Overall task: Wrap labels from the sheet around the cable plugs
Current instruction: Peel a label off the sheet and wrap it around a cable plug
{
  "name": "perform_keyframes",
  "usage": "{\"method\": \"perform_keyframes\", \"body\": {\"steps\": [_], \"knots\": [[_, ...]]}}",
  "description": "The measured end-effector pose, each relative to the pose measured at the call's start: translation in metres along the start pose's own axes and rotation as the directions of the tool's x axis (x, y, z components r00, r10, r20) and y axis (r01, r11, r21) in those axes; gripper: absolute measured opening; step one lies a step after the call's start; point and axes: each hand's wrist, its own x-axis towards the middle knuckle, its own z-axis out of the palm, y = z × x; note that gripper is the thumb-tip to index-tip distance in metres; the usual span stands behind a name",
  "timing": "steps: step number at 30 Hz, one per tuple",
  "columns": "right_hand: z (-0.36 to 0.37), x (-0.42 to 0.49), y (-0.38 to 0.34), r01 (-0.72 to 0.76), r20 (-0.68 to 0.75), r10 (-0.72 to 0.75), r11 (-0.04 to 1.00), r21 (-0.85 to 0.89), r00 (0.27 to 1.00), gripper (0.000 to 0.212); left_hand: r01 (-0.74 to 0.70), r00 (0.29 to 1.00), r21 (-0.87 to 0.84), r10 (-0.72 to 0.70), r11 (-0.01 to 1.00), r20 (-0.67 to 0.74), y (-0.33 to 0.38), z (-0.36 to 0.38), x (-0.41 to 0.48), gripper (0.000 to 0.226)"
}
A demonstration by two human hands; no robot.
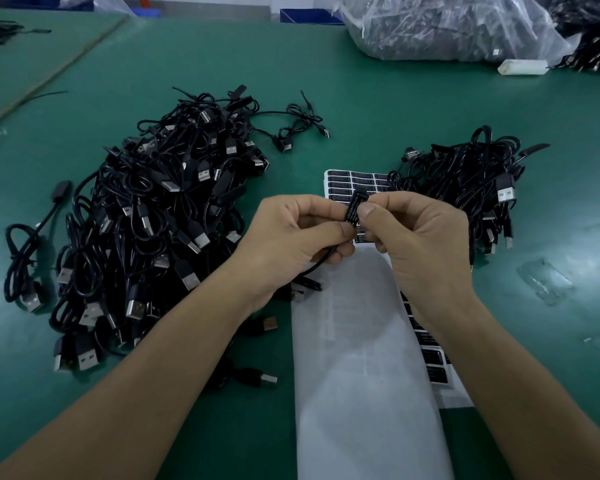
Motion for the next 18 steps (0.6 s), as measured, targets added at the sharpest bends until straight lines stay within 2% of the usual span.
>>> {"method": "perform_keyframes", "body": {"steps": [3, 7, 18], "knots": [[0.0, -0.0001, 0.0, 0.007, -0.002, -0.007, 1.0, -0.001, 1.0, 0.018, 0.004, 1.0, -0.008, -0.004, 1.0, -0.001, -0.0002, -0.0001, 0.0003, 0.019], [-0.0001, -0.0008, -0.0006, 0.026, 0.002, -0.026, 1.0, -0.017, 1.0, 0.02, 0.021, 1.0, -0.004, -0.021, 1.0, -0.012, -0.0007, -0.0003, 0.0011, 0.009], [0.0006, -0.0012, 0.0003, 0.05, 0.005, -0.049, 0.998, -0.028, 0.999, 0.018, 0.029, 0.999, -0.009, -0.029, 1.0, -0.028, -0.0004, 0.0, 0.0008, 0.011]]}}
